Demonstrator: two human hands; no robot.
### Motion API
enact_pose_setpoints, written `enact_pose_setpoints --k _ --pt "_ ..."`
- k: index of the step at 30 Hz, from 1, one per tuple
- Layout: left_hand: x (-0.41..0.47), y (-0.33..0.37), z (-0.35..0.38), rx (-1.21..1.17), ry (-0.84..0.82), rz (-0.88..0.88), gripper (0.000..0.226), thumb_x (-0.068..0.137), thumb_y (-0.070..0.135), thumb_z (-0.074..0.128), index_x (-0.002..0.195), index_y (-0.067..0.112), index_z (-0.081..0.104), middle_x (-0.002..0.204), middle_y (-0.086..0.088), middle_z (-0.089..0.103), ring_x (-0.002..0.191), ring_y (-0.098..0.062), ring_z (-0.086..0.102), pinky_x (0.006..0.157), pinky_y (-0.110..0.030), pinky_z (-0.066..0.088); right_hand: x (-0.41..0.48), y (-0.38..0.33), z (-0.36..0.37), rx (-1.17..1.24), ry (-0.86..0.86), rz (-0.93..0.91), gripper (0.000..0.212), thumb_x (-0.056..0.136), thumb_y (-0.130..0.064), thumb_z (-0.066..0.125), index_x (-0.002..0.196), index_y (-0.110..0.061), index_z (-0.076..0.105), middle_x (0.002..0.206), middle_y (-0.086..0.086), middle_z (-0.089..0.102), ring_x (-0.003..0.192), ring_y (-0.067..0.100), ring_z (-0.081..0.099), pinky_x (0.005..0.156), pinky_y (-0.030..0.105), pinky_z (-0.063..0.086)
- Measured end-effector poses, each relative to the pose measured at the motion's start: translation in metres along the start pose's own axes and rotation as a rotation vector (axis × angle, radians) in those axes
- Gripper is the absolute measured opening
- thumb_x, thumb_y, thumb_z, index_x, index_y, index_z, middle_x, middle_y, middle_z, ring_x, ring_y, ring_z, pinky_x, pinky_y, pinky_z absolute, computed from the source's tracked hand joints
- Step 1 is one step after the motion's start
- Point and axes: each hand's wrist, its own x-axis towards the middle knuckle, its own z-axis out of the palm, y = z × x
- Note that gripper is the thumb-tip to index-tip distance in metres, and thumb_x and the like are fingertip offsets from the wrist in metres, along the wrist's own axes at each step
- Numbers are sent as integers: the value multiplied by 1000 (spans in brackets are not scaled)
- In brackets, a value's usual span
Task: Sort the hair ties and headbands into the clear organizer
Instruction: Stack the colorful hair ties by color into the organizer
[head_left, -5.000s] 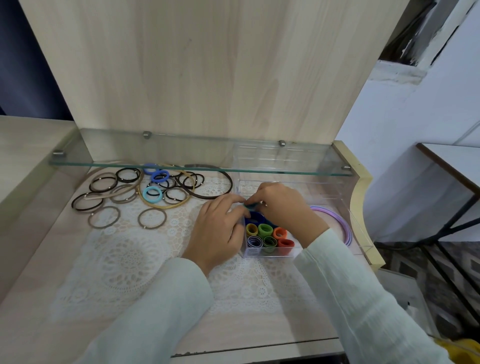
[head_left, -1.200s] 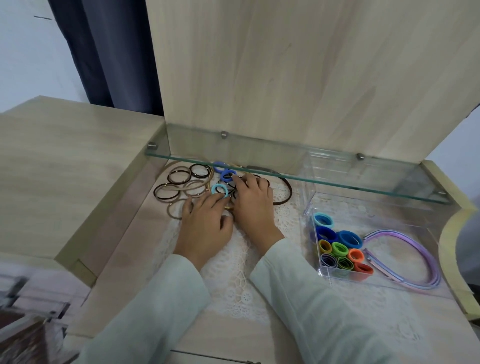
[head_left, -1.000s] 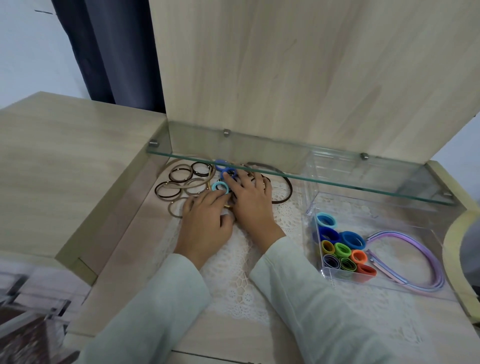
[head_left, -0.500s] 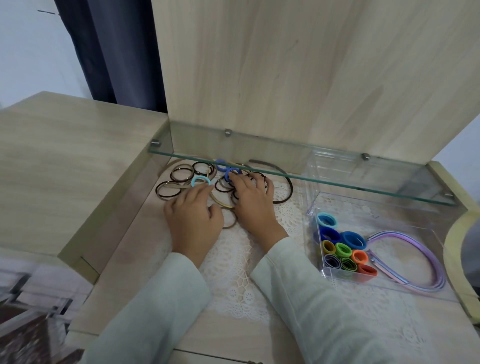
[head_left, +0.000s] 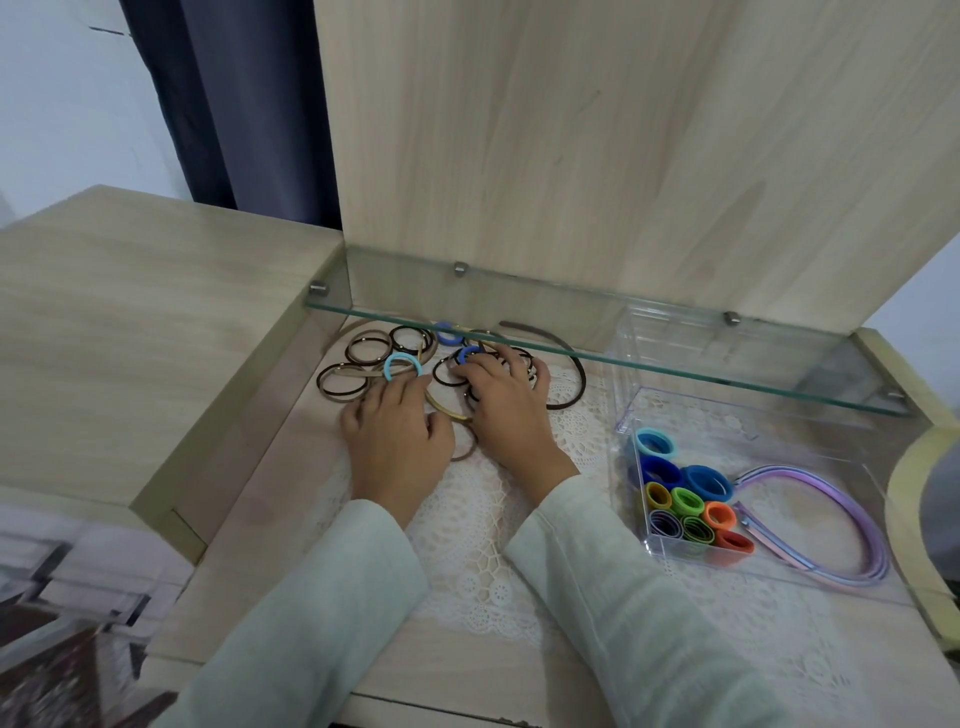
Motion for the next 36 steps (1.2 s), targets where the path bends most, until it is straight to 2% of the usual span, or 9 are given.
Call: enact_pose_setpoints --k 3,9,15,20,23,26,28,32,36 --pt "0 0 -1 -19 -5 -4 60 77 31 35 132 24 58 137 5 56 132 -18 42 108 -44 24 -3 -1 -2 64 64 -25 38 88 -15 49 121 -28 60 134 -11 54 140 24 29 110 51 5" --pt "-1 0 -4 -52 -17 -8 60 79 28 37 135 25 56 142 7 52 136 -16 37 110 -43 20 -13 -2 -4 159 251 -56 37 82 -19 37 101 -26 68 111 -11 66 129 22 46 105 54 21" --pt "3 -4 0 -51 -36 -9 49 91 21 49 139 28 51 148 9 46 141 -15 30 112 -41 13 -38 9 -15 199 339 -96 21 88 -6 52 95 -23 62 98 -12 66 106 12 57 96 42 33" --pt "6 -5 1 -60 -69 -18 47 95 23 45 141 29 49 152 11 40 145 -15 25 113 -41 9 -66 16 -25 193 318 -124 22 86 -5 60 102 -20 59 101 -10 66 104 8 50 97 30 25" --pt "9 -7 -2 -77 -131 -22 52 92 25 45 143 31 45 155 11 36 145 -14 23 115 -40 7 -82 14 -29 163 259 -192 22 88 -10 56 104 -23 62 104 -14 67 109 10 50 100 39 28" --pt "17 -7 -13 -113 -299 -54 59 87 34 43 146 37 40 158 11 30 147 -12 19 116 -37 3 -90 10 -28 168 217 -241 17 92 -20 50 103 -25 62 104 -16 67 110 12 53 99 47 30" --pt "21 -12 -21 -177 -368 -78 62 80 41 40 142 41 45 156 11 34 146 -12 23 117 -35 5 -92 10 -25 154 197 -246 16 91 -18 57 103 -27 62 103 -17 67 110 13 53 99 51 32" --pt "23 -29 -28 -78 -322 50 52 88 43 31 136 44 52 150 13 44 141 -12 34 116 -39 23 -93 5 -21 152 171 -272 15 91 -18 62 102 -28 63 100 -17 67 112 13 53 101 49 30" --pt "9 -31 -23 90 -255 182 53 94 42 27 145 40 42 156 14 34 144 -12 25 111 -34 16 -95 -5 -24 201 159 -340 18 89 -17 58 102 -28 63 105 -18 64 112 10 52 102 42 29"
